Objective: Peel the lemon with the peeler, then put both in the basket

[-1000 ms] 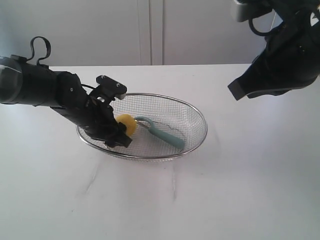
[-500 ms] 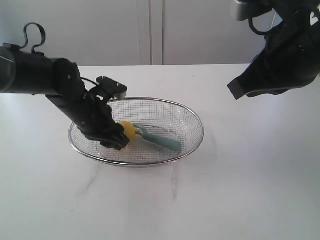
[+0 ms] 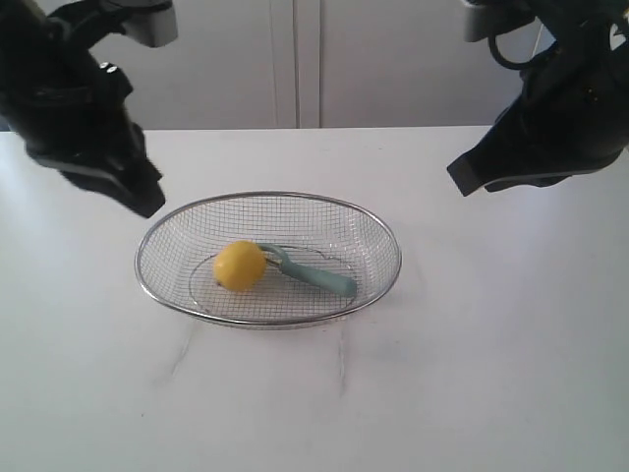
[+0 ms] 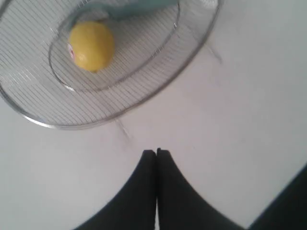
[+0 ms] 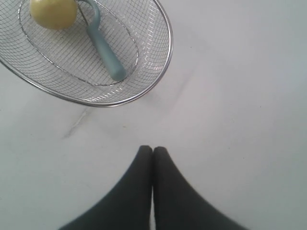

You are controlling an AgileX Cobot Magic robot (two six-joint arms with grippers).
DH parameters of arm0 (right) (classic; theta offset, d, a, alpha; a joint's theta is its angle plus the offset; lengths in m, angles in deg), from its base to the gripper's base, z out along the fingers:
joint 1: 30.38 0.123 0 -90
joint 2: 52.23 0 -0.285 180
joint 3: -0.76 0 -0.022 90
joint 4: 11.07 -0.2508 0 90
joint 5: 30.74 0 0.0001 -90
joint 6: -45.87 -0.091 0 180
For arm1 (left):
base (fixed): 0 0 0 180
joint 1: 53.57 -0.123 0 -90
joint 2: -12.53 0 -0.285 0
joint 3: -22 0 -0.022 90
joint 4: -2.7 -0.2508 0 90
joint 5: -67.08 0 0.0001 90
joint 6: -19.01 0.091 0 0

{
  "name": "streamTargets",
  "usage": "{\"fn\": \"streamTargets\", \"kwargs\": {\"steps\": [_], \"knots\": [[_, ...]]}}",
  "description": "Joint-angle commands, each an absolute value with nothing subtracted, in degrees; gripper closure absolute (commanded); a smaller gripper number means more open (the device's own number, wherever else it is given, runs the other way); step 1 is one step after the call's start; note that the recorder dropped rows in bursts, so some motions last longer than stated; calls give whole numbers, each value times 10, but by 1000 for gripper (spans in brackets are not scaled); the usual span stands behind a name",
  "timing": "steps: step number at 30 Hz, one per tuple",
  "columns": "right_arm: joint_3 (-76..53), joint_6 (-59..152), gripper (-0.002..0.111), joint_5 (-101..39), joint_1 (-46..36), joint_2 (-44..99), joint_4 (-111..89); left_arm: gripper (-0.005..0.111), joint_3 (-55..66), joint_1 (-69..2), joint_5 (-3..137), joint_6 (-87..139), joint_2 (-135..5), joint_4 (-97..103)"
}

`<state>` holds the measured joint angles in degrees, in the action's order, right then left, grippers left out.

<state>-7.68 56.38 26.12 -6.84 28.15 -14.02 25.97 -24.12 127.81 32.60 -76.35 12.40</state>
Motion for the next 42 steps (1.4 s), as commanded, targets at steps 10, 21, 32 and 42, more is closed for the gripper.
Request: {"fn": "streamTargets", "kwargs": {"steps": [10, 21, 32, 42], "knots": [[-80, 560, 108, 258, -70, 277, -142, 107, 75, -243, 1259, 310, -463, 179], [-80, 561, 108, 167, -70, 277, -141, 107, 0, -243, 1217, 310, -331, 173], [-80, 561, 108, 167, -70, 277, -141, 107, 0, -243, 1217, 310, -330, 173], [-80, 561, 108, 167, -70, 277, -141, 107, 0, -243, 1217, 310, -330, 173]]}}
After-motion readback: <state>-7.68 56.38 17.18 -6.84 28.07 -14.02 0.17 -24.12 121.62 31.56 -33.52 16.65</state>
